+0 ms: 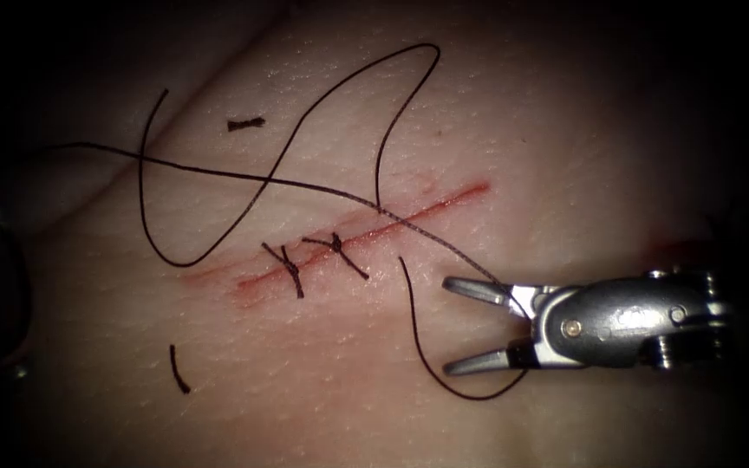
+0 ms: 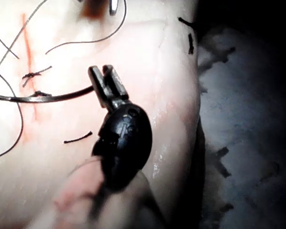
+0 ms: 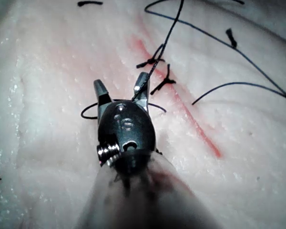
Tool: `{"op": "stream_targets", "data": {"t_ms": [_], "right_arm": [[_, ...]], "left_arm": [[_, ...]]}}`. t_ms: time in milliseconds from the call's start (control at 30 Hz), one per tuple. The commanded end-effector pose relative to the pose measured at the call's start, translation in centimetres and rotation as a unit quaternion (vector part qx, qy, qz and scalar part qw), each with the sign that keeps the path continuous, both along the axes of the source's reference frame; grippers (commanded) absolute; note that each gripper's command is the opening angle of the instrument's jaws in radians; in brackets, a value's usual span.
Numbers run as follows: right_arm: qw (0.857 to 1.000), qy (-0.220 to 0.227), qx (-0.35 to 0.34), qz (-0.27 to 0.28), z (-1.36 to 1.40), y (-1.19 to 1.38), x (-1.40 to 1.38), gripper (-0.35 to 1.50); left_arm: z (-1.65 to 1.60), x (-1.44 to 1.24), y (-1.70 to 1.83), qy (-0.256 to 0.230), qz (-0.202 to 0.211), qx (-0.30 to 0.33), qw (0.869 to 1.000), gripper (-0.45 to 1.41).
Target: Wound Closure
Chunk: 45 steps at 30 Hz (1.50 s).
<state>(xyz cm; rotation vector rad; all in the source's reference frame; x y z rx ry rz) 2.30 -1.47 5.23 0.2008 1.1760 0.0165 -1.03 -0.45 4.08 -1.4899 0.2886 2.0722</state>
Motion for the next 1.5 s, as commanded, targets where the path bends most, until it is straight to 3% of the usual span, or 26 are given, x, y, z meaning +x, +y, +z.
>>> {"op": "stream_targets", "data": {"t_ms": [33, 100, 167, 567, 900, 1000, 1100, 1400, 1433, 1467, 1500], "right_arm": [[1.0, -0.001, -0.002, 0.0, 0.15, -0.05, 0.03, 1.31], [1.0, 0.001, -0.004, 0.0, 0.17, -0.08, 0.01, 1.38], [1.0, 0.004, -0.007, 0.002, 0.15, -0.1, 0.01, 1.43], [1.0, 0.004, 0.011, 0.02, 0.17, -0.08, 0.03, 1.48], [0.999, -0.014, -0.022, 0.027, 0.75, -0.02, 0.21, 1.41], [0.999, -0.028, -0.035, 0.028, 1.08, 0.01, 0.3, 1.38], [0.998, -0.03, -0.036, 0.031, 1.15, 0.06, 0.32, 1.35], [0.999, -0.025, -0.034, 0.029, 1.17, 0.05, 0.49, 1.08], [0.999, -0.02, -0.035, 0.024, 1.17, 0.05, 0.51, 0.86], [0.999, -0.02, -0.035, 0.024, 1.17, 0.05, 0.51, 0.86], [0.999, -0.019, -0.033, 0.018, 1.17, 0.04, 0.51, 0.59]], "left_arm": [[-0.05, 0.11, -0.08, 0.0, -0.009, -0.005, 1.0, -0.45], [-0.19, 0.42, -0.07, 0.007, -0.022, -0.008, 1.0, -0.45], [-0.23, 0.55, -0.07, 0.01, -0.027, -0.012, 1.0, -0.45], [-0.34, 0.87, -0.16, 0.018, -0.041, -0.018, 0.999, -0.45], [-0.38, 0.87, -0.15, 0.023, -0.047, -0.018, 0.998, -0.45], [-0.38, 0.9, -0.16, 0.024, -0.048, -0.019, 0.998, -0.45], [-0.37, 0.9, -0.16, 0.026, -0.05, -0.019, 0.998, -0.45], [-0.36, 0.9, -0.18, 0.027, -0.05, -0.02, 0.998, -0.45], [-0.36, 0.9, -0.19, 0.026, -0.049, -0.021, 0.998, -0.45], [-0.36, 0.9, -0.19, 0.026, -0.049, -0.021, 0.998, -0.45], [-0.36, 0.9, -0.2, 0.026, -0.05, -0.021, 0.998, -0.45]]}}
